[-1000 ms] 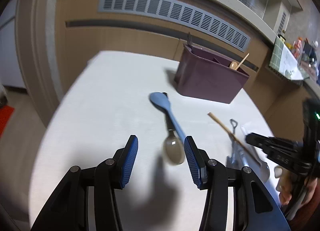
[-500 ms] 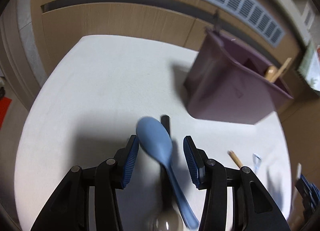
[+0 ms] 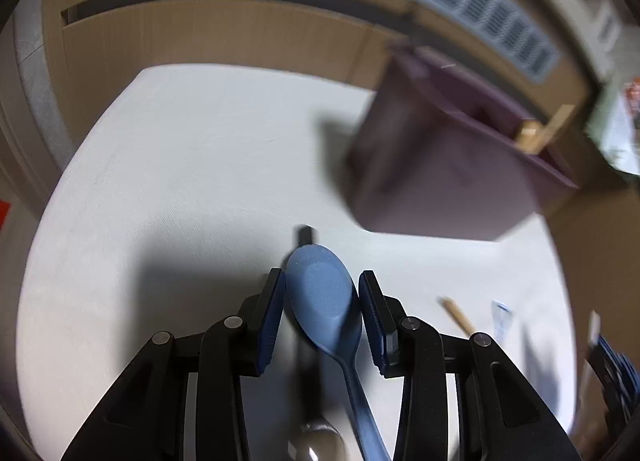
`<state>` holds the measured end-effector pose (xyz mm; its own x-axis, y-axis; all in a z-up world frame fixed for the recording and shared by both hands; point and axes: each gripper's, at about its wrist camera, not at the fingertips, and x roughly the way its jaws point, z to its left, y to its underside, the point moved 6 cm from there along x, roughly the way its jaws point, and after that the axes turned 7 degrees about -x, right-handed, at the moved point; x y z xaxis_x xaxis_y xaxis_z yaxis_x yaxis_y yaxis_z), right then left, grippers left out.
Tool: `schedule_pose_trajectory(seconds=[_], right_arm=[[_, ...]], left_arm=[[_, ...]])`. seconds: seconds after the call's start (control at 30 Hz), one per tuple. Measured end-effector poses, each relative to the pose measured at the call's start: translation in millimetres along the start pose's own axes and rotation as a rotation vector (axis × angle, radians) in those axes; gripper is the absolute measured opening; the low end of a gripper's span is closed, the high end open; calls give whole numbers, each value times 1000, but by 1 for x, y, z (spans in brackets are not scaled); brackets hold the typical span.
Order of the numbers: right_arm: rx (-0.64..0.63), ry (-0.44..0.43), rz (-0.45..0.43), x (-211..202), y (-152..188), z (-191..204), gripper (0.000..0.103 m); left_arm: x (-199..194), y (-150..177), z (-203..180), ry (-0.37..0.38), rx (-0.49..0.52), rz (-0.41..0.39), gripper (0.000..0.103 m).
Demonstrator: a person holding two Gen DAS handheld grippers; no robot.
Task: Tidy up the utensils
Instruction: 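Lift both spoons and carry them over the maroon caddy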
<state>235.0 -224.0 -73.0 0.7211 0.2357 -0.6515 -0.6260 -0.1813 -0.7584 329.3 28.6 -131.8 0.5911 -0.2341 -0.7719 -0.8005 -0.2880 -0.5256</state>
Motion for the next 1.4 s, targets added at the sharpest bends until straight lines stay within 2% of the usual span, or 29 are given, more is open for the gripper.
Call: schedule_pose_trajectory(seconds=[0.13, 0.3, 0.47, 0.73, 1.07, 1.2, 1.27, 1.4], right_arm=[[8, 1, -11, -5, -2, -2, 8], [27, -15, -22, -9, -3, 1, 9], [22, -24, -30, -16, -3, 6, 9], [8, -11, -77, -36, -9, 7, 8], [8, -5, -117, -48, -13, 6, 8], [-27, -33, -229, -75, -61, 5, 8], [-75, -13, -374, -109, -110, 4, 8], [-84, -80, -563, -144, -180, 0, 9]], left_arm=[[-48, 25, -24, 63, 99, -122, 38], [-90, 52, -43, 108, 176, -176, 38], [-117, 67, -59, 106, 234, -223, 37], [-157, 65, -72, 158, 248, -289, 35], [-180, 55, -88, 143, 282, -342, 35], [-222, 17, -114, 164, 355, -441, 35], [-252, -17, -134, 177, 394, -515, 35], [-273, -74, -149, 154, 386, -592, 35]])
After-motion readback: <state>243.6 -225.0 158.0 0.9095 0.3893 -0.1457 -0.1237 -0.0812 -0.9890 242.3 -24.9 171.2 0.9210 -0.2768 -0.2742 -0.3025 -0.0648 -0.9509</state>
